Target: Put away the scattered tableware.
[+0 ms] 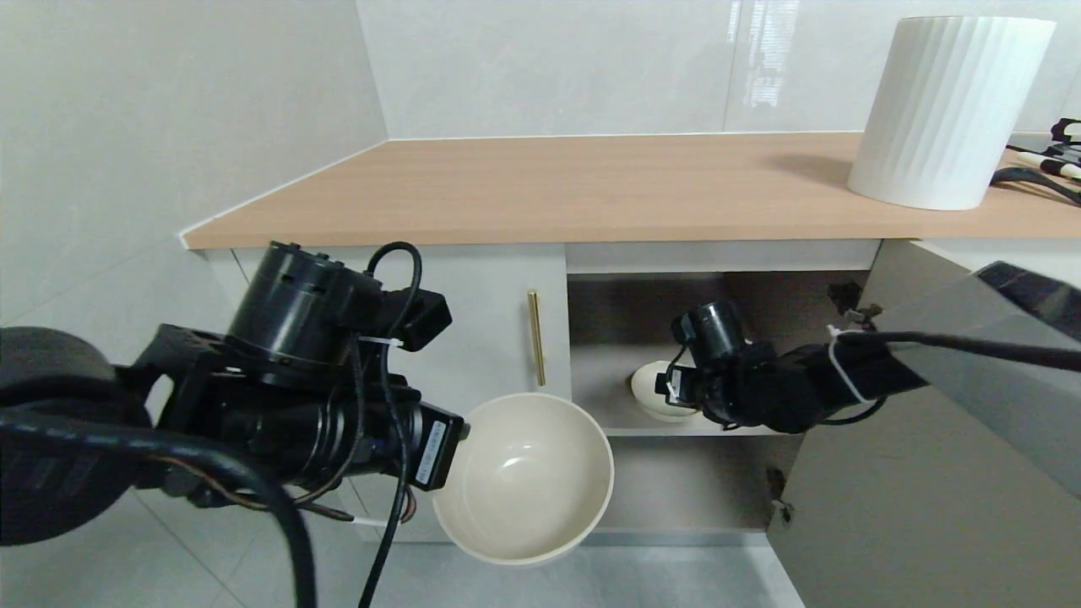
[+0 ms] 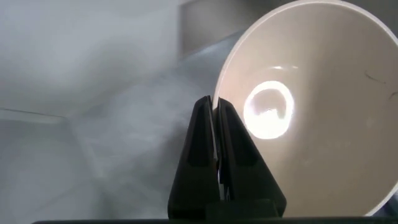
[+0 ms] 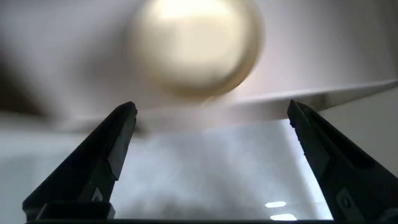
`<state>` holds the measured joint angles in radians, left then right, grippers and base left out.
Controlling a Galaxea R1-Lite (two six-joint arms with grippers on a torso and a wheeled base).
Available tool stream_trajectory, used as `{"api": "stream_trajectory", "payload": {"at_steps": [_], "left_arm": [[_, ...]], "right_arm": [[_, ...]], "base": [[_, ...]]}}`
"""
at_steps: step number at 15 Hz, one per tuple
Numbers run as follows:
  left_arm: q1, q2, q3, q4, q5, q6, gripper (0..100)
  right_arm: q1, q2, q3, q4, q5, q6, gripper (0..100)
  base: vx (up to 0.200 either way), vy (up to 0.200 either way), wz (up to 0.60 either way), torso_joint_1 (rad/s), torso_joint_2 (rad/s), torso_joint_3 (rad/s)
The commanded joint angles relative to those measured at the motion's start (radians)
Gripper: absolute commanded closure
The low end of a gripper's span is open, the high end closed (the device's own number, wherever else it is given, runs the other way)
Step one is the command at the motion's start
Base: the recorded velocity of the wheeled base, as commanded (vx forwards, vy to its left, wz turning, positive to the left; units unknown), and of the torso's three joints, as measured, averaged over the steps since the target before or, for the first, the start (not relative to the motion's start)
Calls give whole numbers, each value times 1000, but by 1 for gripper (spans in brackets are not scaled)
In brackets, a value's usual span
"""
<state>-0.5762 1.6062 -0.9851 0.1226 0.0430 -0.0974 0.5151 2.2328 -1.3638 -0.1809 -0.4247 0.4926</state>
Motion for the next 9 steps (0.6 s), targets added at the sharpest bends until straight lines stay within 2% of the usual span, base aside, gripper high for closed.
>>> {"api": "stream_trajectory", "payload": {"at_steps": [1,2,3,5,7,9], "left_arm": [[-1,113,-40,-3,52,44,100],[-1,121,-40,-8,61,50,100],[-1,144,-38,-27,61,51,100],[-7,192,-58,-87,75,61,100],[-33,222,-69,-119,78,64,100],[-48,268,-75,-176,109,64,100]], "right_arm": [[74,-305,177,1,76,-9,0],[82,-358,209,1,113,-12,0],[89,-432,242,4,193,-15,0],[123,-532,255,98,328,-15,0],[154,-547,255,149,363,-14,0],[184,-525,258,153,366,-14,0]], "base": [[0,0,0,0,0,0],[0,0,0,0,0,0],[0,0,0,0,0,0],[0,0,0,0,0,0],[0,0,0,0,0,0],[0,0,0,0,0,0]]}}
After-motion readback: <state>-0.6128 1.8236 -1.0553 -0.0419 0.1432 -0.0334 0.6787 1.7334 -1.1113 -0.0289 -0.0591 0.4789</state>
